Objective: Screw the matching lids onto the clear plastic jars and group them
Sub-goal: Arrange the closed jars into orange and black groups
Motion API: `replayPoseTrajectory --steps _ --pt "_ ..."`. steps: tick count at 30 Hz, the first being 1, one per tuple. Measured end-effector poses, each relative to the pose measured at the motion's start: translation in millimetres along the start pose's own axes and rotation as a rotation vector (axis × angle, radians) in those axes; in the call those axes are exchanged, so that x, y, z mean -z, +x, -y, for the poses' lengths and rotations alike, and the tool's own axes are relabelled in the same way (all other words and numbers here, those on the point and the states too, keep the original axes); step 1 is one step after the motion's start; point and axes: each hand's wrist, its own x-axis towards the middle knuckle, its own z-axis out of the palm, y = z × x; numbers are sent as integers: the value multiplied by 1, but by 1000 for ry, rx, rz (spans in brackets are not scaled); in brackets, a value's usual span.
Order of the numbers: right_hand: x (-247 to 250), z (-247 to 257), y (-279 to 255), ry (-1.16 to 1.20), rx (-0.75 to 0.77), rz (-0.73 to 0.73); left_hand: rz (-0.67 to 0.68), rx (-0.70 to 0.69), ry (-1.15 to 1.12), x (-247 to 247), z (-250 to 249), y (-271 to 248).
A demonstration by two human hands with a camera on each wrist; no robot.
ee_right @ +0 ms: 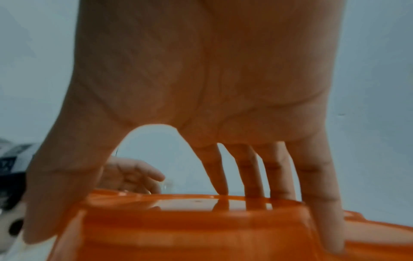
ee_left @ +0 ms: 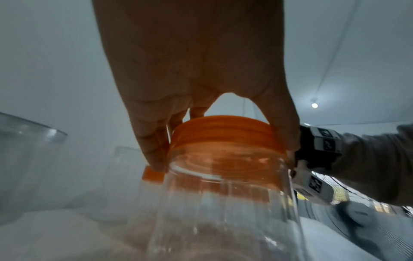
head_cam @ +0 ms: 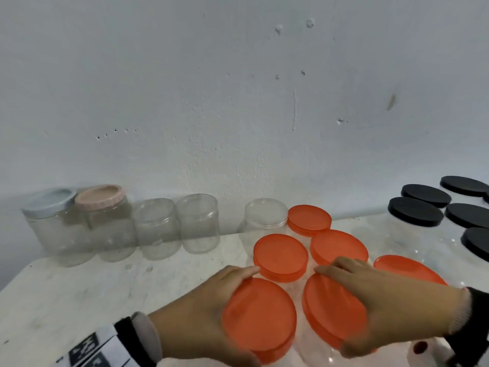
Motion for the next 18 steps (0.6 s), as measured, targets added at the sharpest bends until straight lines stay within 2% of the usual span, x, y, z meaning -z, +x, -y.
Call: replayPoseTrajectory --steps 2,4,9,13,18 --pt "14 -6 -8 49 23 -49 -50 8 -35 11 -1 4" --pt "31 -15 -17 92 41 -107 -155 16 -50 20 0 14" --pt "80 -36 -13 87 -14 -289 -343 3 -110 34 -12 50" --pt "104 -51 27 56 -131 -393 -403 61 -107 30 -20 88" --pt "115 -65 81 33 -260 -379 -373 102 -86 27 -16 118"
